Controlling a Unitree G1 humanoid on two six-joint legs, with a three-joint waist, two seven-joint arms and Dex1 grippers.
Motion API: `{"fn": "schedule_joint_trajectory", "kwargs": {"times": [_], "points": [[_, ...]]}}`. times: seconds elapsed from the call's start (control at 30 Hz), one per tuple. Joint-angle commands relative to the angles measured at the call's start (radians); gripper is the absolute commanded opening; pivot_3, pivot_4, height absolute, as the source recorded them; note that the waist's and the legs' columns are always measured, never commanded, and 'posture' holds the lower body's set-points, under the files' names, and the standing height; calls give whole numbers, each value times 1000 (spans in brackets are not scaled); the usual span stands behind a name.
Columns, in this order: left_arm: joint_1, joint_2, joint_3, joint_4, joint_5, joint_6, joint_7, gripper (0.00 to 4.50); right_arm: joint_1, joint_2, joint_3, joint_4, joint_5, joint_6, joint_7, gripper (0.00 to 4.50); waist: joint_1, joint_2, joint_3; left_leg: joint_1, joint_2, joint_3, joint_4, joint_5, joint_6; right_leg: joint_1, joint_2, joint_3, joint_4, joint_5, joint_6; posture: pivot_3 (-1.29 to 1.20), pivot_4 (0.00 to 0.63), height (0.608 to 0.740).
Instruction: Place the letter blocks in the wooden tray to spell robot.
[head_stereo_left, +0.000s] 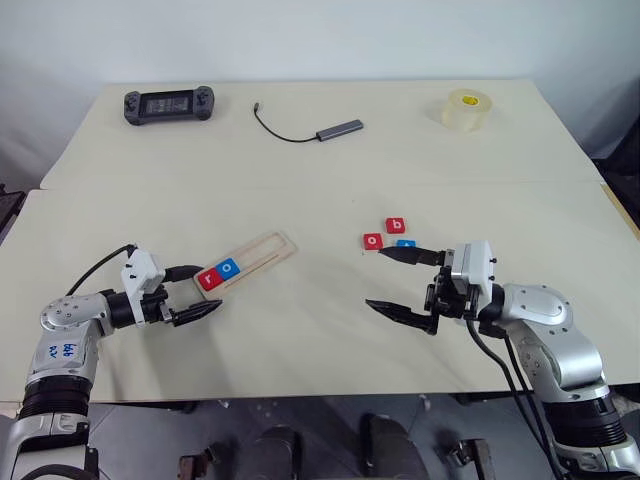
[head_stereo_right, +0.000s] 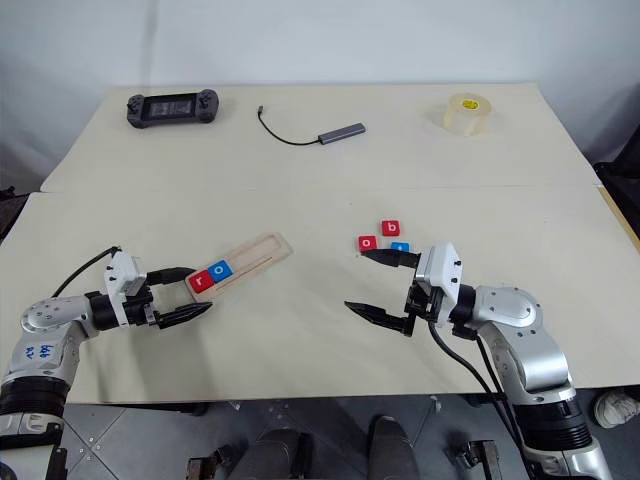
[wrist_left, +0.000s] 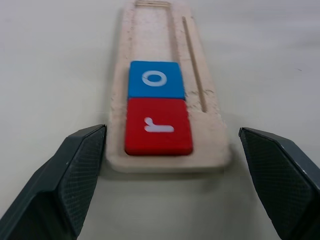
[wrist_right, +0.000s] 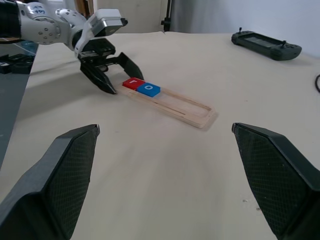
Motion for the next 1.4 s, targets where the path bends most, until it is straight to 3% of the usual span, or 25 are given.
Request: {"fn": "schedule_joint_trajectory", "kwargs": {"times": [0.03, 0.1, 0.27, 0.3, 0.5, 0.7, 0.93, 1.2, 1.3, 1.4], "points": [[14, 18, -14, 36, 36, -4, 13, 4500, -4, 1, -9, -18, 4, -12, -2, 4455, 0, 0, 0, 0, 0, 0, 0, 0, 0, 0, 0, 0, 0, 0, 0, 0, 150, 740], [13, 9, -25, 45, 46, 0, 25, 4500, -6, 4, -7, -20, 4, -9, -4, 4455, 0, 0, 0, 0, 0, 0, 0, 0, 0, 0, 0, 0, 0, 0, 0, 0, 150, 740], [21, 1, -28, 55, 49, -8, 38, 3402, -3, 0, -14, -24, 6, -6, -7, 4500, -1, 0, 0, 1, 0, 1, 0, 0, 0, 0, 0, 1, 1, 0, 0, 0, 150, 740], [22, 1, -27, 57, 49, -11, 39, 3399, -2, -1, -15, -24, 6, -6, -7, 4500, -1, 0, 0, 1, 0, 1, 0, 0, 0, 0, 0, 1, 1, 0, 0, 0, 150, 740], [25, -38, -24, -63, -22, -44, -13, 3399, 25, -30, -40, -45, 15, 10, -6, 4500, 1, 0, 0, 1, 0, 1, 0, 0, 0, 0, 0, 1, 1, 0, 0, 0, 150, 740], [-22, -76, -190, -257, 42, -71, -94, 3399, 149, -114, -138, -88, 27, 19, -5, 4500, 27, 0, 0, -2, -3, -1, 1, 0, 2, 0, -3, 0, -1, 0, 0, 0, 150, 740], [-188, -183, -365, -140, 153, -128, -127, 3399, 371, -144, -306, -157, 28, 13, -48, 4500, 28, 0, 0, -1, -2, 0, 1, 0, 2, 2, -1, -1, -1, 0, 1, 0, 150, 740], [-275, -228, -378, 24, 169, -160, -141, 3399, 527, -116, -407, -219, 41, 17, -98, 4500, 26, 0, 0, 1, -2, 2, 1, 1, 3, 2, 0, 1, -1, 1, 2, 0, 150, 740], [-280, -236, -362, 34, 143, -144, -156, 4332, 571, -100, -435, -230, 44, 13, -121, 4500, 27, 0, 0, 1, -2, 2, 1, 1, 3, 3, -1, 1, -1, 1, 2, 0, 150, 740], [-263, -236, -310, 15, 96, -153, -147, 4462, 605, -78, -489, -232, 56, 9, -153, 4500, 27, 0, 0, 0, -2, 2, 1, 1, 3, 3, -1, 1, -1, 1, 2, 0, 150, 740]]}}
